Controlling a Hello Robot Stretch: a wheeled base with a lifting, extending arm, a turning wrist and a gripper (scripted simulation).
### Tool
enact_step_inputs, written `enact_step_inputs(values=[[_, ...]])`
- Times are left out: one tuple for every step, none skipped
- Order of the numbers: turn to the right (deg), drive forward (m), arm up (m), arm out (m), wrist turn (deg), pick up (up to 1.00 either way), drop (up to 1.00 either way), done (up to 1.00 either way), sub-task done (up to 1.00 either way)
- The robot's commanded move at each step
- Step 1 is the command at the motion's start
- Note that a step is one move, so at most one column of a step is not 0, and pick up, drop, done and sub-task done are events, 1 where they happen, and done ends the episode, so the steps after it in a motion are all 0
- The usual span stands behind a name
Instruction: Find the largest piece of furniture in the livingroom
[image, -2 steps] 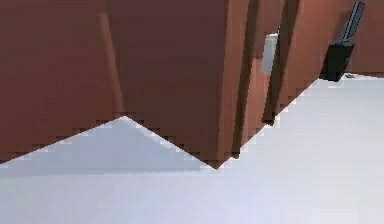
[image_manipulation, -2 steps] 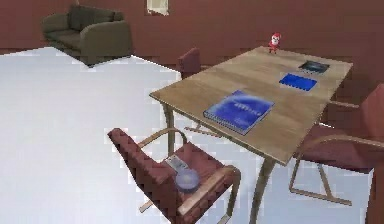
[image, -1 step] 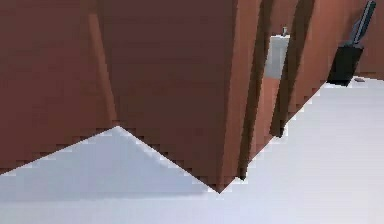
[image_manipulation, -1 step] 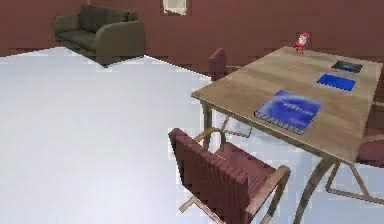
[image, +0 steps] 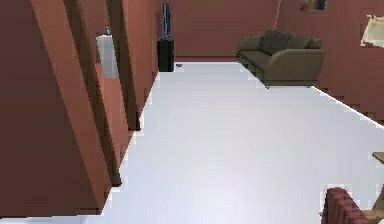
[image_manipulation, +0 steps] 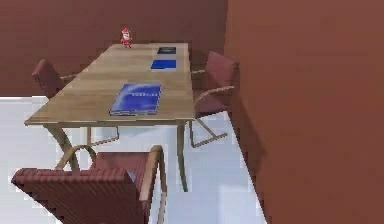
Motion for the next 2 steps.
enact_step_inputs(values=[[0.0, 0.95, 0.0, 0.0, 0.0, 0.0, 0.0, 0.0, 0.0], [21.0, 0.0, 0.0, 0.0, 0.0, 0.0, 0.0, 0.0, 0.0]])
